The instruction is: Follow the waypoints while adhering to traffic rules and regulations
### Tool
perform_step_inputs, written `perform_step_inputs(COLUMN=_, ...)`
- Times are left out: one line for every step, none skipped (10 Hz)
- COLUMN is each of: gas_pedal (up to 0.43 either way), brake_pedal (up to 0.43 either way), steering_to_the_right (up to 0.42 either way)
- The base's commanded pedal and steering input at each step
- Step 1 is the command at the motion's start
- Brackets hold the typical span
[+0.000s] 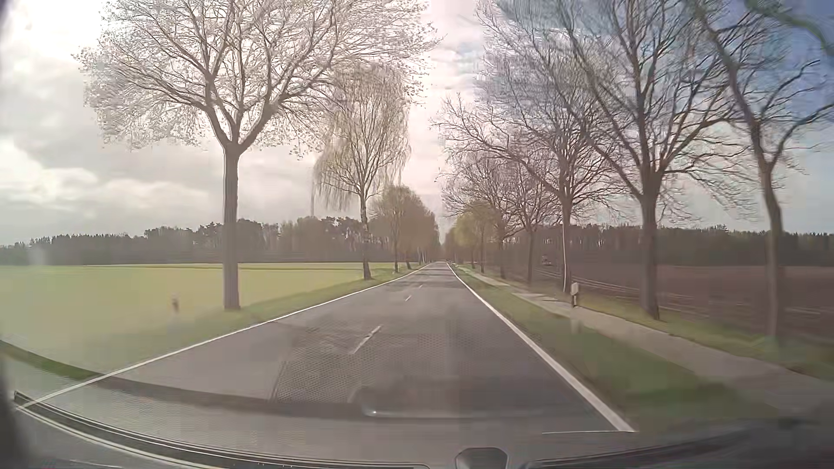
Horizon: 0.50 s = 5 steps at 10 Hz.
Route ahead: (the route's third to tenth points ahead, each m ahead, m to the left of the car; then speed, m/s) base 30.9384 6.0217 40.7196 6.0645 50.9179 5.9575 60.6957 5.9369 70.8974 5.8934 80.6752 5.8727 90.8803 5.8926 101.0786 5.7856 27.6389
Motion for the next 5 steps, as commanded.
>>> perform_step_inputs(gas_pedal=0.079, brake_pedal=0.000, steering_to_the_right=0.001)
perform_step_inputs(gas_pedal=0.079, brake_pedal=0.000, steering_to_the_right=0.000)
perform_step_inputs(gas_pedal=0.079, brake_pedal=0.000, steering_to_the_right=0.001)
perform_step_inputs(gas_pedal=0.079, brake_pedal=0.000, steering_to_the_right=0.000)
perform_step_inputs(gas_pedal=0.079, brake_pedal=0.000, steering_to_the_right=0.001)
